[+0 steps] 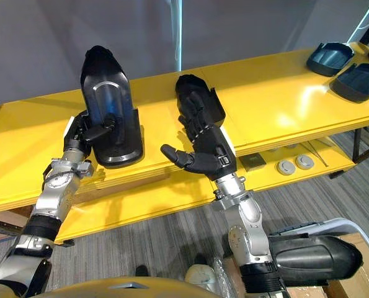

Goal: Walk over and take three plastic housings, then place them on the shelf

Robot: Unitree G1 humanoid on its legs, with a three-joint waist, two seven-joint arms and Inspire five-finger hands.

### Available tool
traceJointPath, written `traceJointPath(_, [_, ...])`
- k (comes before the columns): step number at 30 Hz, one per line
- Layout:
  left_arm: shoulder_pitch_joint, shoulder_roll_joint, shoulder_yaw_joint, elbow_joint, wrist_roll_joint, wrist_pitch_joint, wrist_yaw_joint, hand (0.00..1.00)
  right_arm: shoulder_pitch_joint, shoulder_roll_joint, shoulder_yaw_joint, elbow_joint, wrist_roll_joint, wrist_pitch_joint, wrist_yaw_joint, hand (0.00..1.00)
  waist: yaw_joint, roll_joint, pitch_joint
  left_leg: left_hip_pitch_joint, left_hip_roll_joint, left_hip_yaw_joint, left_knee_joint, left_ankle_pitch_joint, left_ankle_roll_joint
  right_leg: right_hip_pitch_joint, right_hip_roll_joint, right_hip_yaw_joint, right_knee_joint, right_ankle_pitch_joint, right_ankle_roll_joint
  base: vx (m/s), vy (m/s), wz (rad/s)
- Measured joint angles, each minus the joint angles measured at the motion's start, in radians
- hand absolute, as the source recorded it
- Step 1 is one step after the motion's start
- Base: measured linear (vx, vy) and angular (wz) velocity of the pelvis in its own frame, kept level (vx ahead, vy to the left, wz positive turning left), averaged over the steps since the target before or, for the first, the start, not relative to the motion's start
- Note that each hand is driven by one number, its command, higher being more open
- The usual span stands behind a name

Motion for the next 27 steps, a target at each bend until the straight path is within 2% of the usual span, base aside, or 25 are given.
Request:
traceJointPath(5, [-0.064,0.001,-0.001,0.077,-0.074,0.025,0.012,0.00,-0.002,-0.037,0.027,0.000,0.032,0.068,0.019,1.00,-0.020,0.000,0.000,-0.027,0.000,0.004,0.008,0.000,0.000,-0.029,0.000,0.007,0.004,0.002,0.000,-0.01,0.003,-0.02])
traceJointPath(10, [-0.131,0.000,-0.004,0.157,-0.103,0.049,0.020,0.00,-0.014,-0.042,0.085,-0.001,0.033,0.093,0.027,1.00,-0.022,-0.006,0.016,-0.035,0.003,0.012,0.024,-0.004,-0.002,-0.058,0.001,0.023,0.049,-0.009,-0.012,-0.02,0.000,-0.07])
traceJointPath(11, [-0.147,0.001,-0.003,0.168,-0.107,0.049,0.026,1.00,-0.023,-0.042,0.095,-0.001,0.033,0.095,0.027,1.00,-0.023,-0.009,0.031,-0.038,0.003,0.013,0.037,-0.009,-0.002,-0.063,0.000,0.027,0.063,-0.017,-0.010,-0.09,-0.012,-0.09])
traceJointPath(16, [-0.178,0.000,-0.001,0.197,-0.120,0.052,0.052,1.00,-0.046,-0.043,0.109,-0.002,0.028,0.108,0.023,1.00,-0.034,-0.005,0.082,-0.078,0.005,0.016,0.092,-0.026,0.001,-0.105,-0.008,0.037,0.116,-0.025,-0.011,-0.09,0.001,-0.02])
traceJointPath(21, [-0.179,0.004,0.001,0.214,-0.065,0.053,0.081,1.00,-0.044,-0.058,0.117,-0.019,0.029,0.109,0.017,1.00,-0.047,0.004,0.088,-0.080,0.012,0.025,0.124,-0.041,0.001,-0.110,-0.008,0.047,0.144,-0.035,-0.012,-0.03,0.001,-0.05])
traceJointPath(24, [-0.181,0.016,0.002,0.217,-0.047,0.072,0.103,1.00,-0.042,-0.067,0.128,-0.056,0.031,0.108,0.010,1.00,-0.052,0.020,0.097,-0.070,0.016,0.034,0.134,-0.051,-0.005,-0.110,-0.007,0.057,0.158,-0.038,-0.012,-0.03,0.004,-0.14])
traceJointPath(27, [-0.183,0.017,0.005,0.225,-0.018,0.091,0.119,1.00,-0.028,-0.067,0.128,-0.056,0.068,0.108,0.008,1.00,-0.053,0.026,0.100,-0.063,0.017,0.036,0.134,-0.054,-0.009,-0.108,-0.007,0.059,0.172,-0.049,-0.012,-0.03,-0.013,-0.04])
